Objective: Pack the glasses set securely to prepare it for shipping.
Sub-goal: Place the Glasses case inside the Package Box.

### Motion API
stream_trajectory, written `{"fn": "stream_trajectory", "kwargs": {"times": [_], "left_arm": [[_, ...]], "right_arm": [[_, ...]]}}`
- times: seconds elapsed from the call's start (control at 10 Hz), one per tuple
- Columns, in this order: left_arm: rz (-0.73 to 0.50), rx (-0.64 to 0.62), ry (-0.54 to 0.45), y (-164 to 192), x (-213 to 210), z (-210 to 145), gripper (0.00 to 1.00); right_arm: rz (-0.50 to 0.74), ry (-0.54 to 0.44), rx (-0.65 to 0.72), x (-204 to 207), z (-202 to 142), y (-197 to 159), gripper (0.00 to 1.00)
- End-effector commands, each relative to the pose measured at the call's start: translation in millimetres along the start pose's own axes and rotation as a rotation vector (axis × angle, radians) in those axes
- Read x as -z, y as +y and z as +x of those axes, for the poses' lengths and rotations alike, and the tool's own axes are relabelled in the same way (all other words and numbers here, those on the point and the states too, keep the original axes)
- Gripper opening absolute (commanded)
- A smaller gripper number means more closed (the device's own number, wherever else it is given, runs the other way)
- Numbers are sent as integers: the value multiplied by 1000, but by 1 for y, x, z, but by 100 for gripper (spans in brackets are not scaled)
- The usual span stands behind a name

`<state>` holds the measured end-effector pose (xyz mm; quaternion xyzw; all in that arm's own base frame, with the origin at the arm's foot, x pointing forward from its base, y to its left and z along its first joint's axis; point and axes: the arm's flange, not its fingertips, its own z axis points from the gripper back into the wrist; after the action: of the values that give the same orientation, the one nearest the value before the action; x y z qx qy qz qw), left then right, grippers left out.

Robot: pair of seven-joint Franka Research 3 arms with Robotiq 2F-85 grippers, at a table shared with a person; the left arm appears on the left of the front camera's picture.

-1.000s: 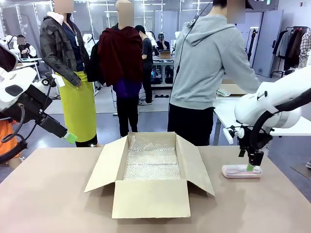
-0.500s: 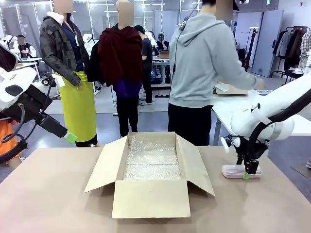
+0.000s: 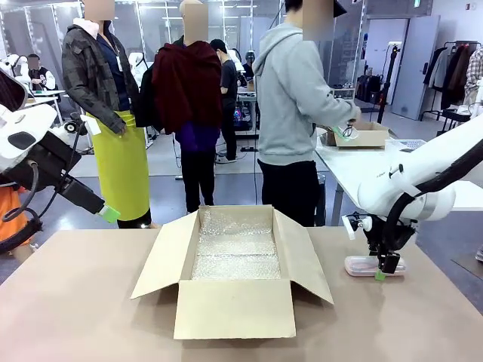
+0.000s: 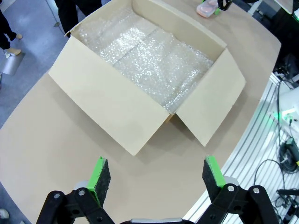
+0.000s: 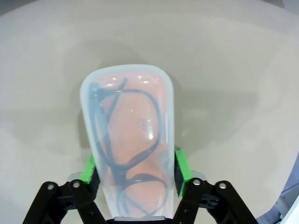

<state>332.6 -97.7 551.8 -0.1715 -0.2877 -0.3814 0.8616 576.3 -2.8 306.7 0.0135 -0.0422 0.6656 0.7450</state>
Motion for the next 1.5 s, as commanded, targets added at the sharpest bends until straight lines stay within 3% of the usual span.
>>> {"fn": "stream_trajectory", "kwargs": {"times": [0.0, 0.2, 0.4, 0.7, 0.8, 1.1, 1.4], "left_arm": [[-10, 6, -8, 1, -2, 1, 100], [-10, 6, -8, 1, -2, 1, 100], [-10, 6, -8, 1, -2, 1, 100], [-10, 6, -8, 1, -2, 1, 100], [-10, 6, -8, 1, -2, 1, 100], [-10, 6, -8, 1, -2, 1, 100], [-10, 6, -8, 1, -2, 1, 100]], "right_arm": [[-12, 6, 17, 1, 3, 4, 48], [-17, 24, 13, -19, 10, 7, 28], [30, 100, 21, -62, 27, 14, 30], [73, 62, 26, -124, 56, 18, 30], [38, 62, 30, -140, 70, 19, 30], [4, 45, 38, -168, 155, 10, 30], [-14, 89, 20, -145, 270, 3, 30]]}}
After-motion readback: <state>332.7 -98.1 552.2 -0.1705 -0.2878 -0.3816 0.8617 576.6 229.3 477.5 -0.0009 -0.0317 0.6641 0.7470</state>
